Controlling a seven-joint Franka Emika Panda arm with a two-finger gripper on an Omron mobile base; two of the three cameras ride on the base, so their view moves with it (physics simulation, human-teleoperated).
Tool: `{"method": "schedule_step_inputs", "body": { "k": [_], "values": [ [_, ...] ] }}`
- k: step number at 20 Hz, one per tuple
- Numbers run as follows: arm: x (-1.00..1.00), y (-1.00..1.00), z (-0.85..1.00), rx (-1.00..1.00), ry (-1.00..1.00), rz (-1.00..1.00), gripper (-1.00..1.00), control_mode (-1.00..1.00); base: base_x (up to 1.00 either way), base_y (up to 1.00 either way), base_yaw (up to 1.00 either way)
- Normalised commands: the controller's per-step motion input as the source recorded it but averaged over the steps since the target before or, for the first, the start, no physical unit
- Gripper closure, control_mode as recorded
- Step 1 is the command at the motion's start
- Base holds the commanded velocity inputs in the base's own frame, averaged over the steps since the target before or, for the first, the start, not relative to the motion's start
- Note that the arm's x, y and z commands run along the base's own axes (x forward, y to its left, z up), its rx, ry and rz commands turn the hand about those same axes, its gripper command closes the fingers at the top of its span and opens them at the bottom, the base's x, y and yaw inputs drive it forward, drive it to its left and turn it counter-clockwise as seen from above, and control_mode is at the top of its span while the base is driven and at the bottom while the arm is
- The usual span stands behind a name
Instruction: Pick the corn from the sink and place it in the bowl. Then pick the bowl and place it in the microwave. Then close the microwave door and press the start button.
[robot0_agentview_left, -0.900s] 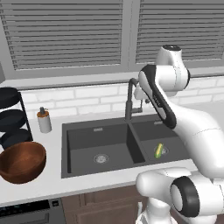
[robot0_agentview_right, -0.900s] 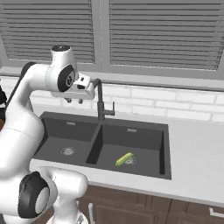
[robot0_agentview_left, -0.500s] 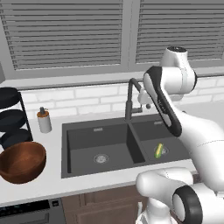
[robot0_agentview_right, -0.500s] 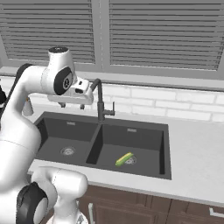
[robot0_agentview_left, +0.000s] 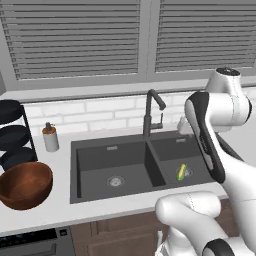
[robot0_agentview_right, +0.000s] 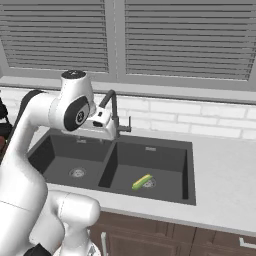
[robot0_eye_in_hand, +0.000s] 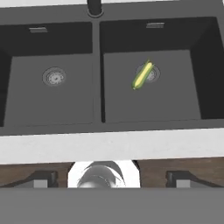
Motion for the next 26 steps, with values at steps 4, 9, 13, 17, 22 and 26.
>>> {"method": "schedule_step_inputs", "body": {
  "k": [4, 9, 13, 17, 22, 26],
  "values": [
    [0.16, -0.71, -0.16, 0.02, 0.02, 0.0, -1.0, -1.0, 0.0, 0.0, 0.0],
    [0.43, -0.66, -0.1, 0.05, 0.01, 0.0, -1.0, -1.0, 0.0, 0.0, 0.0],
    [0.41, -0.48, -0.38, 0.01, 0.0, 0.0, -1.0, -1.0, 0.0, 0.0, 0.0],
    [0.28, -0.47, -0.54, 0.0, -0.01, 0.0, -1.0, -1.0, 0.0, 0.0, 0.0],
    [0.49, -0.42, -0.52, 0.0, 0.0, 0.0, -1.0, -1.0, 0.0, 0.0, 0.0],
    [0.6, -0.29, -0.49, 0.0, 0.0, 0.0, -1.0, -1.0, 0.0, 0.0, 0.0]
  ]
}}
